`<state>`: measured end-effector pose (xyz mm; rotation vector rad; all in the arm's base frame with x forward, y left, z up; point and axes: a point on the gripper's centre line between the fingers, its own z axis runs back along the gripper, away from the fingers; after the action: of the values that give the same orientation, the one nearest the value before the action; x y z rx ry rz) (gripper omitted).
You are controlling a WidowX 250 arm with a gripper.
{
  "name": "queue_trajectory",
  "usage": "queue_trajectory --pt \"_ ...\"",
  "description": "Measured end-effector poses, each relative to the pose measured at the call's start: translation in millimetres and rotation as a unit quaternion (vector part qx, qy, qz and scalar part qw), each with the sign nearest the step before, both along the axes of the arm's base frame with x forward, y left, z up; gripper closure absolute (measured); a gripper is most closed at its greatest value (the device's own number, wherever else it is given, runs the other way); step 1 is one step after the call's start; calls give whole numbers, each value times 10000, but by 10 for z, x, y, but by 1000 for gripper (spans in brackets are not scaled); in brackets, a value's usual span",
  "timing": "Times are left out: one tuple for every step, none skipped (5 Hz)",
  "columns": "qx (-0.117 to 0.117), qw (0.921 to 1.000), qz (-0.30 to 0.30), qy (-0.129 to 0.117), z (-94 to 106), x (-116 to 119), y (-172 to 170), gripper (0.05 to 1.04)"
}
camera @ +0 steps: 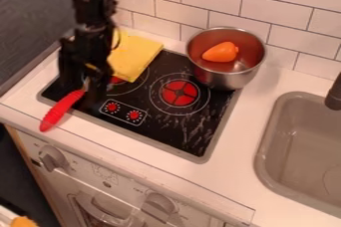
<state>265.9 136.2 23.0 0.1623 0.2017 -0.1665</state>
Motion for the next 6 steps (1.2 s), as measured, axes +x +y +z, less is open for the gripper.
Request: queue_trajectory --pt "-114 9997 166 123 -142 -238 91 83" --pt "-163 9993 330 36 -197 -394 115 134" --pt "-212 9980 581 -128 -212 -402 161 290" --pt "-204 9978 607 -184 -209 -385 173 582" --pt "-200 9982 542 -153 -196 -366 131 665" --pt "-116 9989 428 -145 -37 -289 -58 665"
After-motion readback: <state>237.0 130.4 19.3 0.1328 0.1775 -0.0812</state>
